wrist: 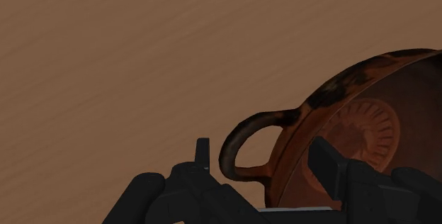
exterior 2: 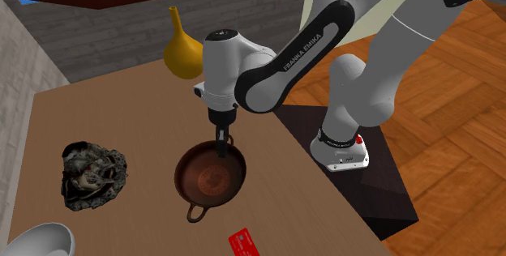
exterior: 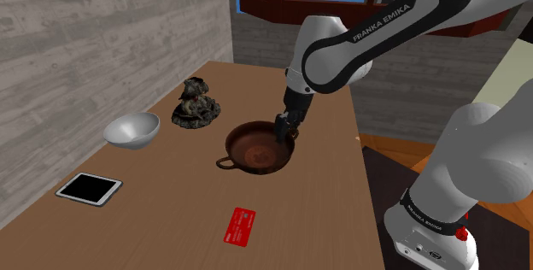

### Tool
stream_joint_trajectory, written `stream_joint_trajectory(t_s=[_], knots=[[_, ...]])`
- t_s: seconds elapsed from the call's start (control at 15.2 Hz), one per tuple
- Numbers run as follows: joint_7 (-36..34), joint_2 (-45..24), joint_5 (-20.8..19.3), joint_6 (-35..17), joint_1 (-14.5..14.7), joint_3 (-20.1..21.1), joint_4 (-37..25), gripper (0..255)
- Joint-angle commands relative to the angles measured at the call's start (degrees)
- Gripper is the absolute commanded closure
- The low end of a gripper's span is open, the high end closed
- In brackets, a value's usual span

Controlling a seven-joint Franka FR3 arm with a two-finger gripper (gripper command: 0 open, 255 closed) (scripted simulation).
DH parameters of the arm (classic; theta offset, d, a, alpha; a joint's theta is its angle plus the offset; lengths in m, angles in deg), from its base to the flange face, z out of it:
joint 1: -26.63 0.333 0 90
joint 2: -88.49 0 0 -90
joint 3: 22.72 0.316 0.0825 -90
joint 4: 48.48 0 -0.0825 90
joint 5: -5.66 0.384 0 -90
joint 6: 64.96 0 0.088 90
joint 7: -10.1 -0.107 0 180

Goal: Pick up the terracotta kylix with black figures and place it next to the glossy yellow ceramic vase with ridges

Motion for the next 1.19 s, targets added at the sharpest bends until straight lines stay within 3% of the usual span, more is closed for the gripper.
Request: stream_joint_trajectory(t_s=[0.0, 1.12], knots=[[0.00, -0.02, 0.00, 0.04, 0.03, 0.03, 0.02, 255], [-3.20, 8.31, -2.92, 15.67, -1.20, -0.38, -7.44, 255]])
